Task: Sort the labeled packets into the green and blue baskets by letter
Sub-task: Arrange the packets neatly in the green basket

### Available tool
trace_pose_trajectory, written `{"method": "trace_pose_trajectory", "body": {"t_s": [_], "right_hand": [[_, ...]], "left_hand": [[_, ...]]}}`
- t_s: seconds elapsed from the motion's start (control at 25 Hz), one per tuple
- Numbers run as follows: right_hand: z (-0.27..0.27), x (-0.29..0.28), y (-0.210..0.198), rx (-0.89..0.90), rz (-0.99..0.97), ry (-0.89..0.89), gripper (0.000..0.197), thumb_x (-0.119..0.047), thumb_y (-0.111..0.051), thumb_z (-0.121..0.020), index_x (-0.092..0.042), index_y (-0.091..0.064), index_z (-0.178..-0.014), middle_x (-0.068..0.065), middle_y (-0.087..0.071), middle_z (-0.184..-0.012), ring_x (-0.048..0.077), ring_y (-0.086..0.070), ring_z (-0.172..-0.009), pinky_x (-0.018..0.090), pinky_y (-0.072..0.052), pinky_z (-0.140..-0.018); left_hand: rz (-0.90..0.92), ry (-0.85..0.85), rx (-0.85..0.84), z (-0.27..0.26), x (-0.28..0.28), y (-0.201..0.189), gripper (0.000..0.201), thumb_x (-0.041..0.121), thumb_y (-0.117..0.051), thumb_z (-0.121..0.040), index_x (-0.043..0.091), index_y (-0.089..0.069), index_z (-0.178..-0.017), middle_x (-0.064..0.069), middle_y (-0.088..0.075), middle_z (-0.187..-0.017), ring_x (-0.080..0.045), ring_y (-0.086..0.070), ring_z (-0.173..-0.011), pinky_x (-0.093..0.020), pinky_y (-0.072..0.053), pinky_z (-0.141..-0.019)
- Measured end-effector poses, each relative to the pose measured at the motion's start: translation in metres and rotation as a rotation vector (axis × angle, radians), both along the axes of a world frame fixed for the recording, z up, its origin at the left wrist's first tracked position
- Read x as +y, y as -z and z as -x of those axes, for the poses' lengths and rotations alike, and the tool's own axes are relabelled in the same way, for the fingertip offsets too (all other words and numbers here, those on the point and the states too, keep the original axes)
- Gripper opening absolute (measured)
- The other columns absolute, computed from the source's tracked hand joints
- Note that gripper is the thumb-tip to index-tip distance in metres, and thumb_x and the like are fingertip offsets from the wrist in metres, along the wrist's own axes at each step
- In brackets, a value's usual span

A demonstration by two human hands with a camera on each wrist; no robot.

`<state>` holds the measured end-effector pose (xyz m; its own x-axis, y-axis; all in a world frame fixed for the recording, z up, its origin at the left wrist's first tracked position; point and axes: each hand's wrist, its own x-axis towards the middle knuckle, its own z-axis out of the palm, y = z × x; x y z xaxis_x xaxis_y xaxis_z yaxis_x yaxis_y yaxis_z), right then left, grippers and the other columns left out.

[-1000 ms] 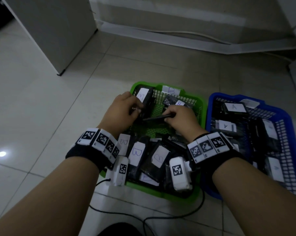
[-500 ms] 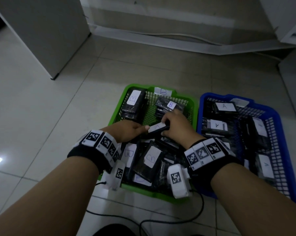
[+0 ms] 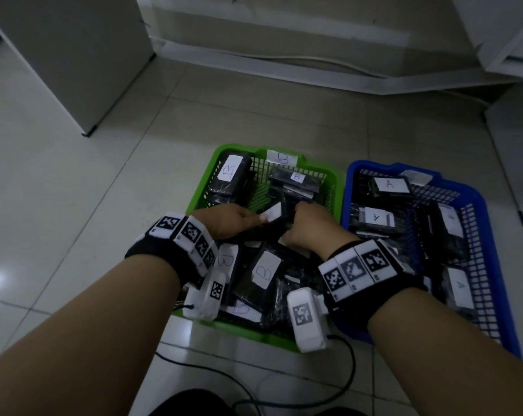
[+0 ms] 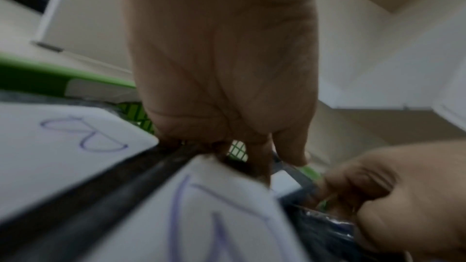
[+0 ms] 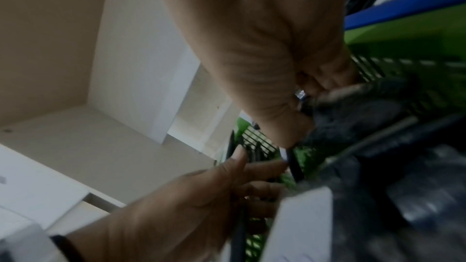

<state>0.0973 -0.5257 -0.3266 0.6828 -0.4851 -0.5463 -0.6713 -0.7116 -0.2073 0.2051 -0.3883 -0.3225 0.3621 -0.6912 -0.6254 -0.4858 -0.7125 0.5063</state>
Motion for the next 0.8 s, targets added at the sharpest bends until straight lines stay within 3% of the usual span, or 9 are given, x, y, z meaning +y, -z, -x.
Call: {"method": "trace_pose_trajectory", "body": {"t_s": [0.08,0.16,0.24,0.36,0.56,0.68,0.76,0.8], "right_hand": [[0.003,-0.001,-0.003,-0.031,-0.012,0.0,0.036,-0.024,-0.064,-0.084,-0.004,-0.058,-0.114,0.013,-0.059,-0.108,0.026,-0.057,-0.087,0.024,-0.04,-0.056],[0.008,-0.002,-0.002,-0.074,-0.022,-0.003,0.045,-0.024,-0.063,-0.084,-0.008,-0.053,-0.125,0.014,-0.054,-0.121,0.029,-0.057,-0.101,0.027,-0.046,-0.071],[0.015,-0.001,0.002,-0.089,-0.056,-0.033,0.062,-0.03,-0.066,-0.083,-0.013,-0.038,-0.136,0.015,-0.044,-0.131,0.032,-0.054,-0.111,0.032,-0.047,-0.083],[0.02,0.004,0.005,-0.119,-0.072,-0.085,0.063,-0.029,-0.066,-0.085,-0.013,-0.033,-0.137,0.013,-0.057,-0.119,0.029,-0.058,-0.102,0.031,-0.047,-0.075],[0.026,0.003,-0.009,-0.19,-0.261,-0.049,0.047,-0.023,-0.065,-0.082,-0.014,-0.052,-0.127,0.009,-0.062,-0.112,0.022,-0.059,-0.093,0.028,-0.046,-0.075],[0.033,-0.002,-0.016,-0.198,-0.37,-0.005,0.039,-0.021,-0.069,-0.081,-0.013,-0.059,-0.117,0.006,-0.063,-0.101,0.02,-0.058,-0.086,0.027,-0.043,-0.067],[0.037,-0.004,-0.017,-0.227,-0.433,0.046,0.039,-0.017,-0.069,-0.08,-0.014,-0.06,-0.117,0.007,-0.065,-0.104,0.023,-0.062,-0.091,0.029,-0.048,-0.074],[0.04,-0.005,-0.017,-0.243,-0.465,0.079,0.039,-0.015,-0.069,-0.079,-0.015,-0.06,-0.117,0.008,-0.066,-0.106,0.024,-0.063,-0.094,0.032,-0.05,-0.08]], "left_hand": [[0.084,-0.091,0.087,-0.001,0.002,0.002,0.055,0.063,-0.035,-0.09,0.03,-0.054,-0.13,-0.002,-0.052,-0.138,-0.022,-0.047,-0.127,-0.037,-0.03,-0.111],[0.132,-0.101,0.116,0.003,0.002,0.005,0.049,0.06,-0.041,-0.09,0.029,-0.058,-0.123,-0.001,-0.059,-0.128,-0.02,-0.052,-0.119,-0.04,-0.034,-0.11],[0.151,-0.1,0.086,0.006,-0.001,0.006,0.042,0.056,-0.046,-0.09,0.025,-0.06,-0.115,0.001,-0.063,-0.116,-0.017,-0.056,-0.11,-0.034,-0.039,-0.102],[0.172,-0.115,0.037,0.007,-0.004,0.007,0.032,0.049,-0.056,-0.087,0.022,-0.053,-0.104,-0.001,-0.06,-0.104,-0.017,-0.056,-0.097,-0.028,-0.041,-0.085],[0.25,-0.117,-0.01,0.009,-0.007,0.012,0.033,0.041,-0.068,-0.081,0.022,-0.042,-0.089,0.004,-0.055,-0.082,-0.014,-0.052,-0.075,-0.029,-0.044,-0.07],[0.335,-0.127,0.081,0.012,-0.006,0.012,0.03,0.034,-0.071,-0.08,0.025,-0.045,-0.093,0.004,-0.06,-0.091,-0.013,-0.058,-0.085,-0.031,-0.049,-0.08],[0.345,-0.094,0.135,0.014,-0.005,0.011,0.036,0.025,-0.071,-0.081,0.023,-0.05,-0.11,0.003,-0.062,-0.108,-0.014,-0.06,-0.102,-0.03,-0.048,-0.092],[0.332,-0.058,0.124,0.015,-0.004,0.01,0.038,0.021,-0.07,-0.083,0.021,-0.051,-0.116,0.004,-0.061,-0.112,-0.012,-0.059,-0.104,-0.027,-0.046,-0.092]]}}
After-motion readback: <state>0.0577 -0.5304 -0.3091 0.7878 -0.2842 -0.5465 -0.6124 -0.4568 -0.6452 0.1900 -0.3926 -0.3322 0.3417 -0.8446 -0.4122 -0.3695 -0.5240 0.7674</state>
